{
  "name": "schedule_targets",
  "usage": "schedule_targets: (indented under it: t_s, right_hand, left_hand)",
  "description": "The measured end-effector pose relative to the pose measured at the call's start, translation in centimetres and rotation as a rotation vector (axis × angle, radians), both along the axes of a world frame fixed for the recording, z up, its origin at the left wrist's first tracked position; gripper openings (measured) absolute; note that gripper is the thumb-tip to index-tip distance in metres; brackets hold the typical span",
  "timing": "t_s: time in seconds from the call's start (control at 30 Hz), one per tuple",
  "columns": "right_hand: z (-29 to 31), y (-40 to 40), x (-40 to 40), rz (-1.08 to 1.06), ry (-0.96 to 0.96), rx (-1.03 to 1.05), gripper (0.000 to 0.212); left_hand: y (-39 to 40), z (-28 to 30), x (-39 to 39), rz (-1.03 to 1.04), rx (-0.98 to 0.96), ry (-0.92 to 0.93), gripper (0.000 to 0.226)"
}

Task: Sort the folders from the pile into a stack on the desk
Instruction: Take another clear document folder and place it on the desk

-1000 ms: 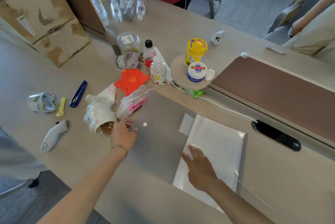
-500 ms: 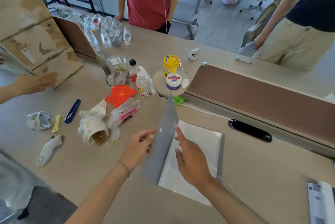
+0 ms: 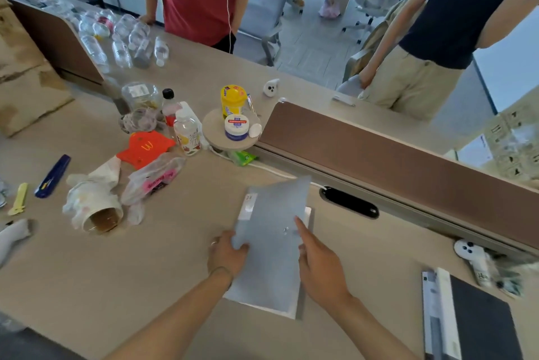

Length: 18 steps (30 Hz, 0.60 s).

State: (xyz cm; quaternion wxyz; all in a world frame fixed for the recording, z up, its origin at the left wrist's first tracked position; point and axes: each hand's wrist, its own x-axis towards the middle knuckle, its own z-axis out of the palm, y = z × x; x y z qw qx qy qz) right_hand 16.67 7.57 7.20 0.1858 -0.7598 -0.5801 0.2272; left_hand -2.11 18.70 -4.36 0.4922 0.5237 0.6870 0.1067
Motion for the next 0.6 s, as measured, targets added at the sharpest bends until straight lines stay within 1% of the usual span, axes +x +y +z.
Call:
schedule_targets:
  t_s: [0.1, 0.23, 0.33, 0.4, 0.5, 0.6]
  right_hand:
    - [-1.9, -0.8, 1.7, -0.087, 0.008, -0.108, 0.07]
    - [-4.2, -1.4, 2.5, -0.089, 0.001, -0.329, 0.079]
    - [-5.3, -1.2, 2.7, -0.103, 0.003, -0.394, 0.079]
    - [-6.3, -1.0, 2.8, -0.093, 0.052, -0.418, 0.076]
    - [-7.8, -0.7, 2.9, -0.034, 0.095, -0.479, 0.073]
    - [-9.0, -0.7, 2.9, 0.027, 0.11, -0.526, 0.073]
  left_hand:
    - [-0.3, -0.2, 0.5, -0.02, -0.015, 0.057, 0.053]
    - [-0.2, -0.5, 0.2, -0.051, -0.026, 0.191, 0.04]
    - [-0.1, -0.7, 0.1, -0.054, -0.048, 0.287, 0.036]
    - [-0.3, -0.5, 0.3, -0.063, -0.033, 0.334, 0.038]
    - [-0.6, -0.4, 1.2, -0.123, -0.007, 0.384, 0.049]
    - [-0.6, -0.3, 2.3, -0.14, 0.024, 0.368, 0.06]
